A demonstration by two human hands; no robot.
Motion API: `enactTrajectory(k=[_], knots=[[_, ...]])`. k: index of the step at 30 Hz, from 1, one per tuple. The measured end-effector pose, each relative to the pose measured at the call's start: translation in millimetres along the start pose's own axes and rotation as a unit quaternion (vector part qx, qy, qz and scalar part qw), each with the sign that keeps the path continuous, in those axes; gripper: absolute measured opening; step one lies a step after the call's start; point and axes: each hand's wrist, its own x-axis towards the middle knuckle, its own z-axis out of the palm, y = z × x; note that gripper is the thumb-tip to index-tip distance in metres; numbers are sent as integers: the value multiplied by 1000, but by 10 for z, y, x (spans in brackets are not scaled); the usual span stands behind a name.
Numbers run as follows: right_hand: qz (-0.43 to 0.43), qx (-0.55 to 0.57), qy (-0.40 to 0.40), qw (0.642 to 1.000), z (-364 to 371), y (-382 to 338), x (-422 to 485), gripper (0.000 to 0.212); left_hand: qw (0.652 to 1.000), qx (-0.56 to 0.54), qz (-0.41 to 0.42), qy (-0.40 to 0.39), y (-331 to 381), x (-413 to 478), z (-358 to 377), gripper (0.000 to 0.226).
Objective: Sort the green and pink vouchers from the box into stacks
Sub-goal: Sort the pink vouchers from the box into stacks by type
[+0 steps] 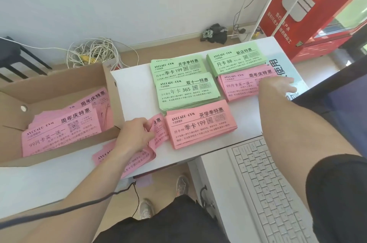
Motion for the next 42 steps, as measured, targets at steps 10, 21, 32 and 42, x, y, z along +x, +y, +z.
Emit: enactTrajectory(k=[10,21,32,42], knots=[[-333,-254,-73,905,351,383,-442,46,1000,-26,2,-12,-4,-24,-42,11],[-498,-80,-190,842,285,779,-2072,26,994,-103,23,20,-279,-340,-265,3],[-593,-361,-340,634,726,2022,-3411,47,980,-161,53,106,-1177,-1068,-730,13],[-590,-369,-339,633,709,2292,-3876,61,960,-165,53,221,-1760,-1491,-1147,10]])
